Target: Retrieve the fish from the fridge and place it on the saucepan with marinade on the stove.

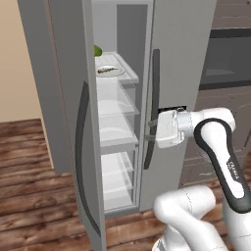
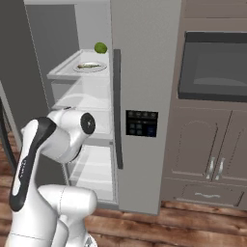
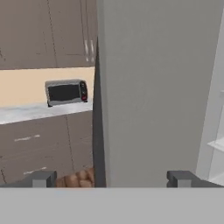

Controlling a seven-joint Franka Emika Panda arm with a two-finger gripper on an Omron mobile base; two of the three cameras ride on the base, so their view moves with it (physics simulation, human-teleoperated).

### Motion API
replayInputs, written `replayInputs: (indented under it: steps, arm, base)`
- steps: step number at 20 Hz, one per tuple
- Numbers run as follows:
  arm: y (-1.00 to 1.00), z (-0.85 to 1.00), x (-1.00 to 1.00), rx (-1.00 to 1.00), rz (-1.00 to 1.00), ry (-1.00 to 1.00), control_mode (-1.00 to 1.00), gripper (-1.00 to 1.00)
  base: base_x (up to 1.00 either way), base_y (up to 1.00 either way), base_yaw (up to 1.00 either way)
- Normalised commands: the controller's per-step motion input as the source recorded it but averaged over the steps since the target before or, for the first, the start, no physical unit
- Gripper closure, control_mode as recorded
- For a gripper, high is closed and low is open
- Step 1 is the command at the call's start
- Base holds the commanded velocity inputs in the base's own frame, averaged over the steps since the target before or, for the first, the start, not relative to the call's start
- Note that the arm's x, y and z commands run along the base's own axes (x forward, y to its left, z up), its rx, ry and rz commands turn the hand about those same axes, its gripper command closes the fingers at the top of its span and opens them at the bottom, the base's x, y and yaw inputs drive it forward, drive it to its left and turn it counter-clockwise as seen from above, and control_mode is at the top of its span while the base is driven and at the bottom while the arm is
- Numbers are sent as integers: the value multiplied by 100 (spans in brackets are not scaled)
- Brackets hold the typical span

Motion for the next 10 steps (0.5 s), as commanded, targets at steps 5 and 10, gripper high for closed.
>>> replayInputs:
  steps: [5,10]
  arm:
    - [40,-5,49,1,0,-2,-100,-100]
    - [53,-5,52,0,1,0,-100,-100]
  base:
    - [0,0,0]
    - [0,0,0]
